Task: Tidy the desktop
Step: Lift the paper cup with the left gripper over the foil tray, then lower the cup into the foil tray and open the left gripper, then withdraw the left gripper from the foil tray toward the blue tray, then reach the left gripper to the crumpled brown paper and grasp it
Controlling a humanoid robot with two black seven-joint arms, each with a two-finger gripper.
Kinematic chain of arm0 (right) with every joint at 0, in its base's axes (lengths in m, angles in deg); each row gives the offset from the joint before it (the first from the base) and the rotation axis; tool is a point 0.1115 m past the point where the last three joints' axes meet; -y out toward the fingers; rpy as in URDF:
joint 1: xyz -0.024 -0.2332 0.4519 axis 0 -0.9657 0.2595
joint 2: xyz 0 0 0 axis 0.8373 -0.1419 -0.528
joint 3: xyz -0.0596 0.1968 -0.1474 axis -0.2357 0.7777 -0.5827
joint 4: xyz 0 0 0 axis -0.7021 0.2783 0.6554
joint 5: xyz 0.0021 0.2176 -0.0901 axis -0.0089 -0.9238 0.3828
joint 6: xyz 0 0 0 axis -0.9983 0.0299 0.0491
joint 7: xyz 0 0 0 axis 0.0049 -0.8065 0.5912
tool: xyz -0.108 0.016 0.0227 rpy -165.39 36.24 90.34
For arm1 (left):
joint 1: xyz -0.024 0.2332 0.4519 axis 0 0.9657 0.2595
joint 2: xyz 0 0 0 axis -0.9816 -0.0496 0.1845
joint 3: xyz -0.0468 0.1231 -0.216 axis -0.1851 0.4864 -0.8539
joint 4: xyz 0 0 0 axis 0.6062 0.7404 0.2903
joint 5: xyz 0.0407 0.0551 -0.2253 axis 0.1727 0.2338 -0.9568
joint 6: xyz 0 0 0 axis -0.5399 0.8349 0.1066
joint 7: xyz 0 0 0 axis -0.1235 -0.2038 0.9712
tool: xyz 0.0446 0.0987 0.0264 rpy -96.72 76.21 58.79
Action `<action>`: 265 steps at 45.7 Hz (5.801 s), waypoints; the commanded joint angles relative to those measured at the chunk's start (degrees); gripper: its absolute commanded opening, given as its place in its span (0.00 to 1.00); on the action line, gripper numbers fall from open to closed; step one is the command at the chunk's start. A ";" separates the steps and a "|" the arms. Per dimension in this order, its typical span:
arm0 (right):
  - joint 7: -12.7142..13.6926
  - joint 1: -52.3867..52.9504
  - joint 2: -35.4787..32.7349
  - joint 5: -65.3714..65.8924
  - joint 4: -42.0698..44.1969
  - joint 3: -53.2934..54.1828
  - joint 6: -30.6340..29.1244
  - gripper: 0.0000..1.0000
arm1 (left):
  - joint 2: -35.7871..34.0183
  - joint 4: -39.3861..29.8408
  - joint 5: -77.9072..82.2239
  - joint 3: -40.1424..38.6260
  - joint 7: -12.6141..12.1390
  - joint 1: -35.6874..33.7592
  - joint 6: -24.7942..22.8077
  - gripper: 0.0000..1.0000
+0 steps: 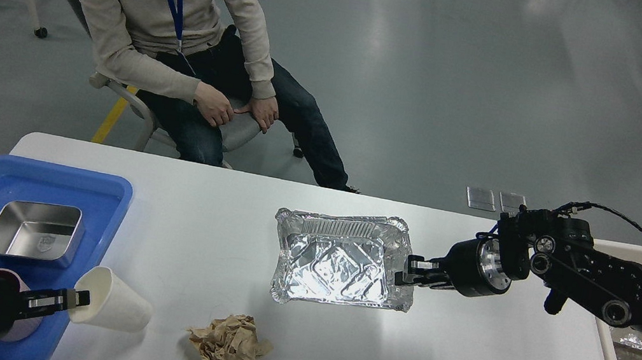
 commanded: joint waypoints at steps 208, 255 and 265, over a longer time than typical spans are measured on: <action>0.03 7.03 4.11 -2.90 2.00 -6.24 -1.06 0.00 | -13.81 -8.39 -5.64 0.69 -1.40 -22.64 -0.65 0.85; -0.06 6.95 2.35 -2.81 1.39 -5.45 -0.97 0.00 | -18.83 -12.70 -10.21 1.84 1.76 -12.35 0.50 0.96; 0.03 6.60 2.70 -2.81 1.39 -5.45 -0.97 0.00 | -12.77 -12.52 -10.30 2.10 1.68 -10.59 0.06 0.96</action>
